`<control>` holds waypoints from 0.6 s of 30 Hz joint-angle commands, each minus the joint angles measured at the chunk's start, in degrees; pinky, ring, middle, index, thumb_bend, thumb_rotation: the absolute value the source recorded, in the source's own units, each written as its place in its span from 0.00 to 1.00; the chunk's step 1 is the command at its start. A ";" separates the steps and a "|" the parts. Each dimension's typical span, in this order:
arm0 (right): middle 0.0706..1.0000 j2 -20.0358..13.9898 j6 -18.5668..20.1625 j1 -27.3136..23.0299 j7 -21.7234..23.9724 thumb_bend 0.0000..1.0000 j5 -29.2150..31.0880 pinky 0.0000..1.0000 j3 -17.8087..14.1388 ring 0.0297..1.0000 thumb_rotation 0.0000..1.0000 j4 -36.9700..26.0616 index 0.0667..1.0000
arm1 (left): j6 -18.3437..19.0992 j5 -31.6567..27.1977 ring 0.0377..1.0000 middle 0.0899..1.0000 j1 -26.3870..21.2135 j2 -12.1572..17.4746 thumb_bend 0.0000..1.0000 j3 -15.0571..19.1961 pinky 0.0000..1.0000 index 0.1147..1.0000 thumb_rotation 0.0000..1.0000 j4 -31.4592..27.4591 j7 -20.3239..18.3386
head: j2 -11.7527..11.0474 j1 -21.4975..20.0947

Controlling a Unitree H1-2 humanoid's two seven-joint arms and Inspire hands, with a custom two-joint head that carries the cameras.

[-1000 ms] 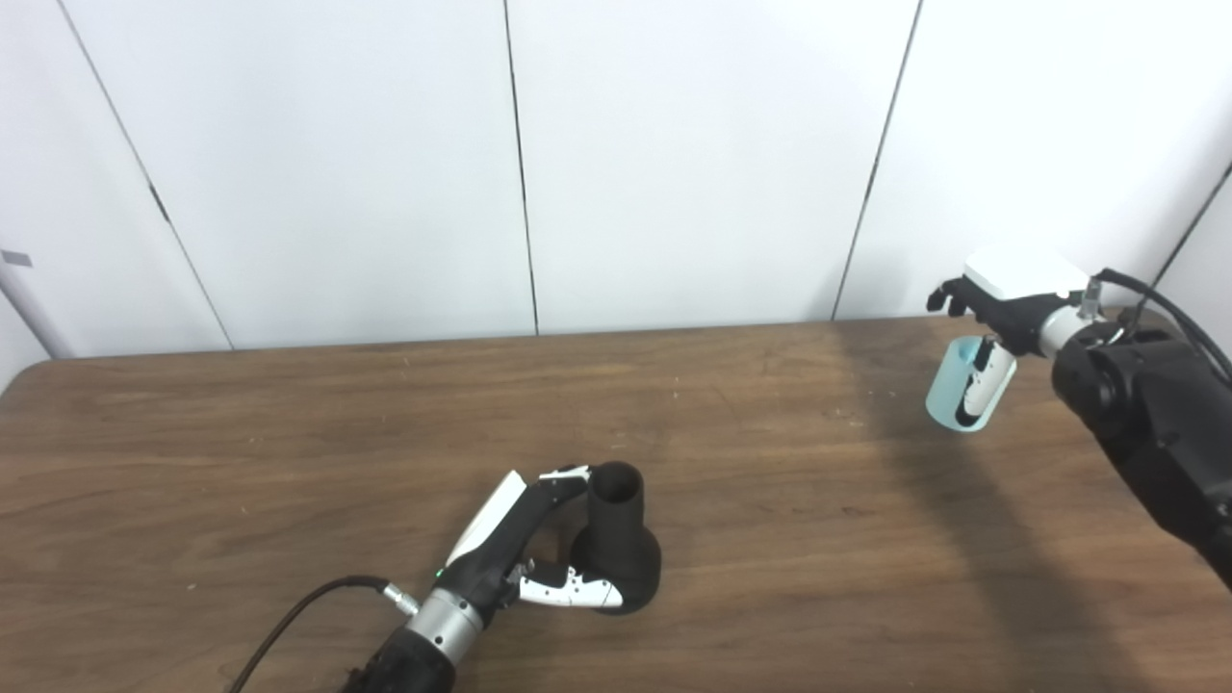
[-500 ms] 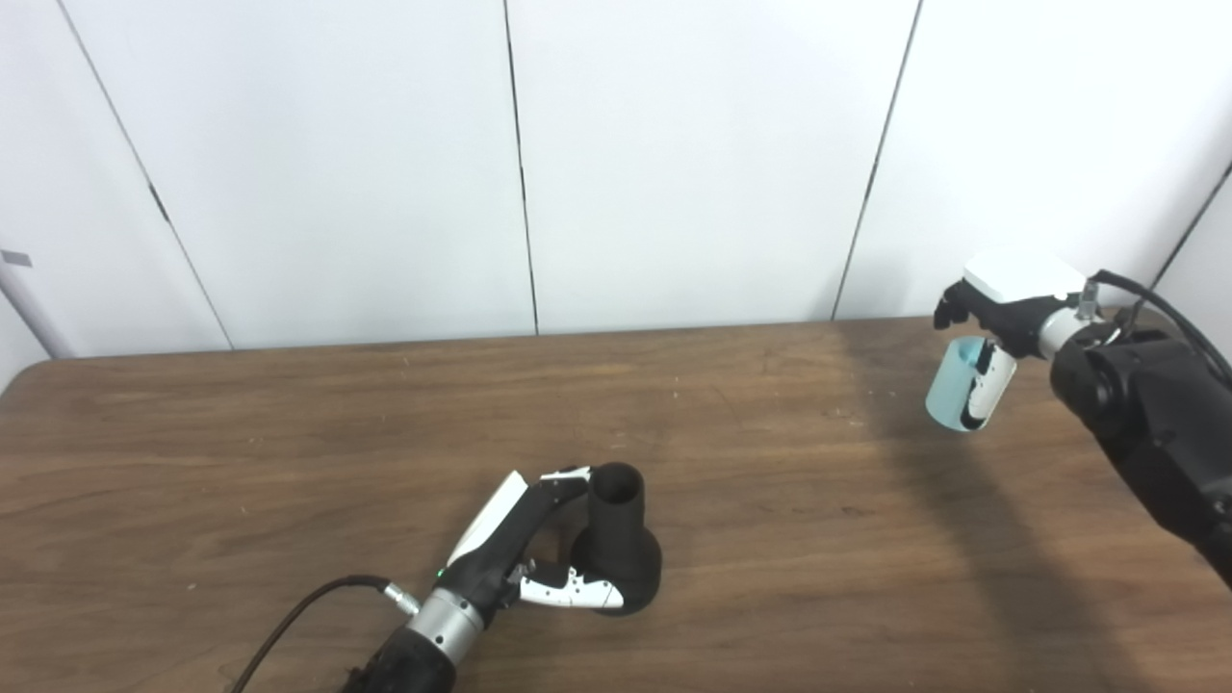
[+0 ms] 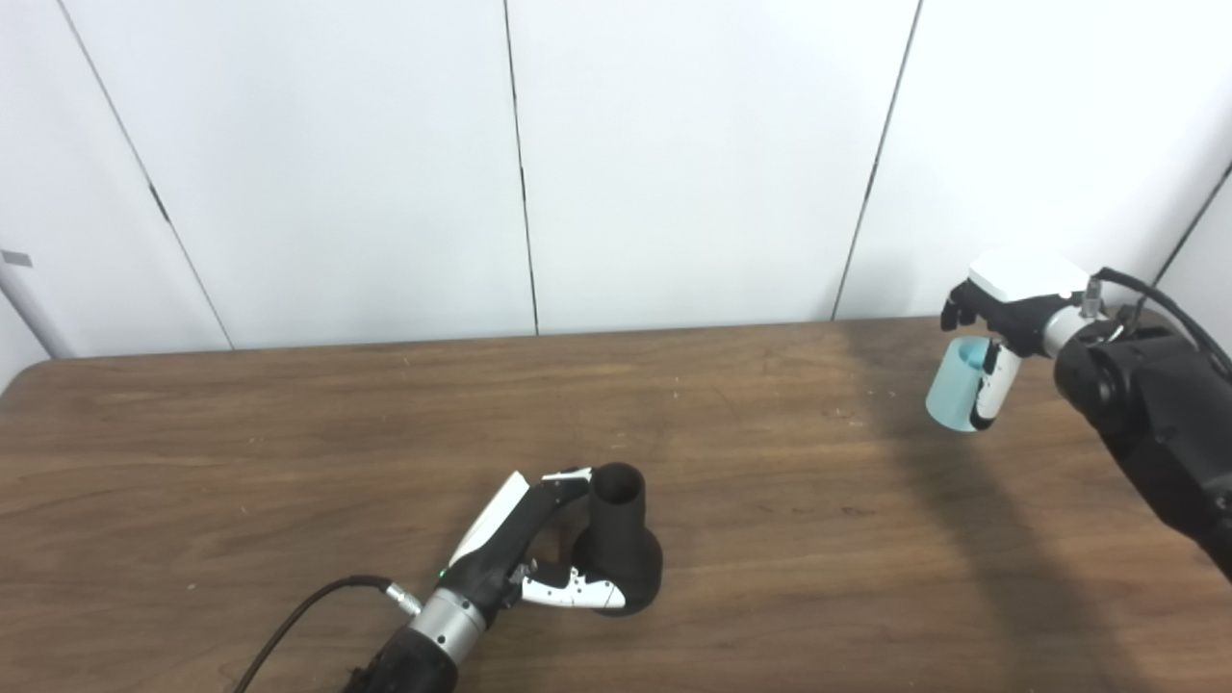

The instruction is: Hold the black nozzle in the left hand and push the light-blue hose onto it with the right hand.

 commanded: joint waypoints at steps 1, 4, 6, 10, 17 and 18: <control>0.68 -2.19 0.19 -3.10 -1.02 0.96 -0.42 0.52 -1.16 0.61 0.10 -1.28 0.63 | 2.62 1.46 0.89 0.74 0.81 0.87 0.53 -0.60 1.00 0.42 0.07 0.59 -1.77 | 0.05 -0.01; 0.63 -2.19 0.29 -3.02 -1.05 0.96 -0.42 0.46 -1.22 0.56 0.10 -1.23 0.62 | 2.66 1.56 0.89 0.74 0.91 0.79 0.52 -0.65 1.00 0.41 0.07 0.37 -1.70 | 0.05 -0.01; 0.60 -2.15 0.59 -2.78 -0.87 0.95 -0.37 0.43 -1.37 0.53 0.10 -1.69 0.61 | 2.68 1.72 0.89 0.74 1.00 0.82 0.52 -0.72 1.00 0.42 0.07 0.11 -1.66 | 0.18 0.04; 0.54 -1.86 0.42 -2.33 -1.27 0.95 0.59 0.36 -2.03 0.45 0.08 -1.70 0.61 | 2.48 1.69 0.89 0.74 0.99 1.02 0.52 -0.73 1.00 0.42 0.07 0.14 -1.65 | 0.36 0.06; 0.42 -1.22 0.35 -1.30 -2.58 0.92 1.50 0.25 -2.61 0.33 0.05 -1.56 0.60 | 2.77 0.71 0.89 0.74 0.94 1.19 0.52 -0.25 1.00 0.42 0.07 0.09 -2.08 | 0.63 -0.08; 0.42 -1.21 0.47 -1.23 -2.66 0.92 1.46 0.25 -2.59 0.33 0.05 -1.62 0.60 | 2.91 0.55 0.89 0.74 0.95 1.18 0.52 -0.16 1.00 0.41 0.07 0.03 -2.16 | 0.63 -0.08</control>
